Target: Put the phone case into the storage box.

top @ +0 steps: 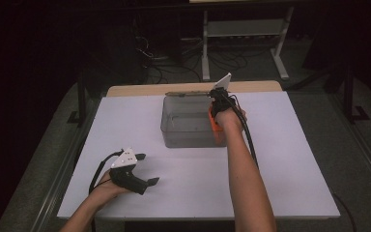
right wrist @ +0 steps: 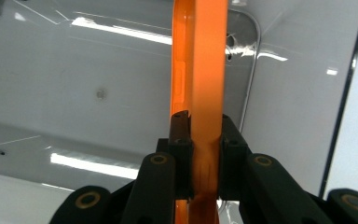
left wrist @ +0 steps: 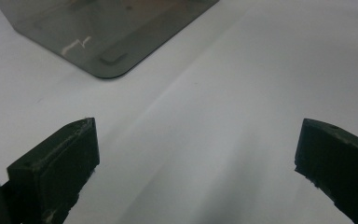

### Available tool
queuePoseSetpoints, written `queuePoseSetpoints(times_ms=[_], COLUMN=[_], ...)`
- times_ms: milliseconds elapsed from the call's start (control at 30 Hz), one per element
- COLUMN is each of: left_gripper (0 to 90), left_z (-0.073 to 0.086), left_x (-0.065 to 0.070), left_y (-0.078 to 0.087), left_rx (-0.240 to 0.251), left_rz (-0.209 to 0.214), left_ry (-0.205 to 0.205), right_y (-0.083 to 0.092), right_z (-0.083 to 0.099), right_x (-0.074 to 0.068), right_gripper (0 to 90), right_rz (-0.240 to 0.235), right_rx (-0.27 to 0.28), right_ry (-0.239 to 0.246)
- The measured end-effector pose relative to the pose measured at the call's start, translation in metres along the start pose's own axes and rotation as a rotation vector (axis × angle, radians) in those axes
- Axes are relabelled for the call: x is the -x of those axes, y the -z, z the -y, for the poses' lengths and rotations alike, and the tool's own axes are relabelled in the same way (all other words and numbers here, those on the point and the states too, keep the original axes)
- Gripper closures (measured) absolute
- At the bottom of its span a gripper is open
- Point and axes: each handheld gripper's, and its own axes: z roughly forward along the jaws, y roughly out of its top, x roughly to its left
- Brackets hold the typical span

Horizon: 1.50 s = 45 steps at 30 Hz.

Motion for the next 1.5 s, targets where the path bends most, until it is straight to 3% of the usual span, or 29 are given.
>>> queuePoseSetpoints(times_ms=[733, 1500], left_gripper=[0.0, 0.0], left_z=[0.0001, -0.0001], left_x=[0.0009, 0.001], left_y=[-0.0006, -0.0008], left_rx=[-0.005, -0.006], left_rz=[0.007, 0.008], left_ry=[0.0, -0.002], right_y=[-0.0028, 0.0045], right_z=[-0.0012, -0.0016], right_x=[-0.0017, -0.0026], right_gripper=[76.7, 69.9], right_rz=[0.038, 0.049], right_rx=[-0.018, -0.008], right_ry=[-0.027, 0.004])
